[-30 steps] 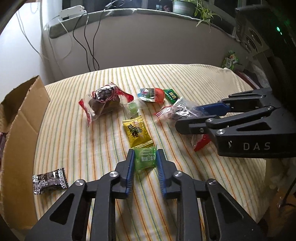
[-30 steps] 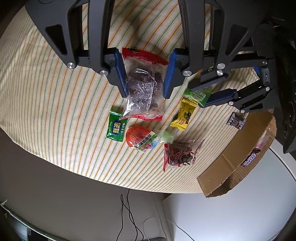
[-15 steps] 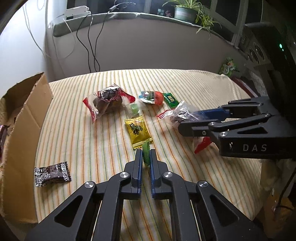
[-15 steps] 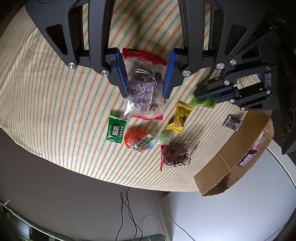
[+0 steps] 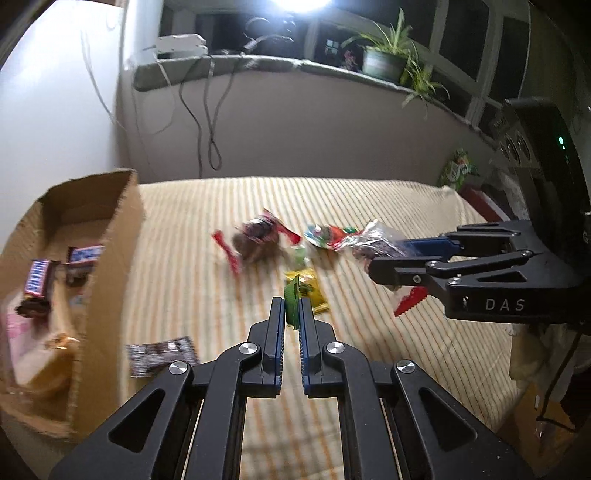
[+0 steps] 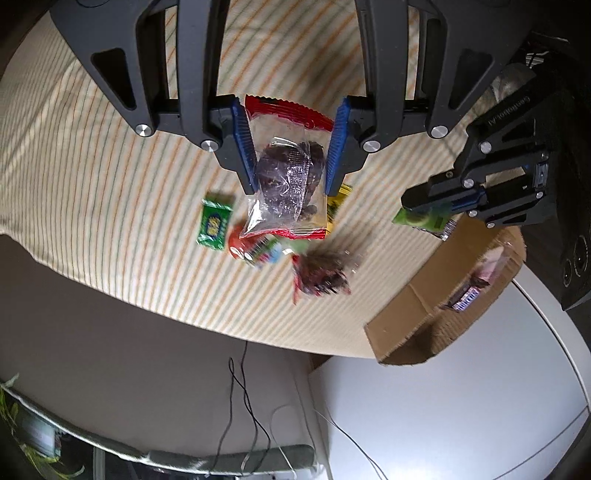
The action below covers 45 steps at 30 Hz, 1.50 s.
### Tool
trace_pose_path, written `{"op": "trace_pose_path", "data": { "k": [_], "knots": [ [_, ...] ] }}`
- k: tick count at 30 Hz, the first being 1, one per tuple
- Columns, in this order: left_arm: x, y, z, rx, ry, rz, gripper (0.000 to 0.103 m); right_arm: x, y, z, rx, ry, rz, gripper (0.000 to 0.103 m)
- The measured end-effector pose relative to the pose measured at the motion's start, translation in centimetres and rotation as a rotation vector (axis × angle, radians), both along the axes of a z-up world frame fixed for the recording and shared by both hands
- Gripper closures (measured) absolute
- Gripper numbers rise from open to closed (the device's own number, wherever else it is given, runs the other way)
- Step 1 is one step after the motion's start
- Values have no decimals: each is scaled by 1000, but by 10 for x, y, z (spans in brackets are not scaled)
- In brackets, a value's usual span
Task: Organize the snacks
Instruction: 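Carry both snacks into the box and open both tools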
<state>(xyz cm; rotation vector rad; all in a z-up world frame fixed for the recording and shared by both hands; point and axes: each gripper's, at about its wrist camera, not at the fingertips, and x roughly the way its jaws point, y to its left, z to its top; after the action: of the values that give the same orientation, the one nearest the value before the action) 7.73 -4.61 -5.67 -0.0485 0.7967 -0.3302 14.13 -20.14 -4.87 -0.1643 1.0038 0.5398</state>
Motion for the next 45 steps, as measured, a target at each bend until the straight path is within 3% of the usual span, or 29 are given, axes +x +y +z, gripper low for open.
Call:
{"op": "trace_pose_path", "data": {
  "k": [23, 45],
  "knots": [
    [-7, 132, 25, -7, -78, 256, 97, 28, 122, 38, 16, -79, 159, 65],
    [29, 188, 20, 32, -64, 351, 97, 85, 225, 14, 34, -48, 253, 65]
  ]
}}
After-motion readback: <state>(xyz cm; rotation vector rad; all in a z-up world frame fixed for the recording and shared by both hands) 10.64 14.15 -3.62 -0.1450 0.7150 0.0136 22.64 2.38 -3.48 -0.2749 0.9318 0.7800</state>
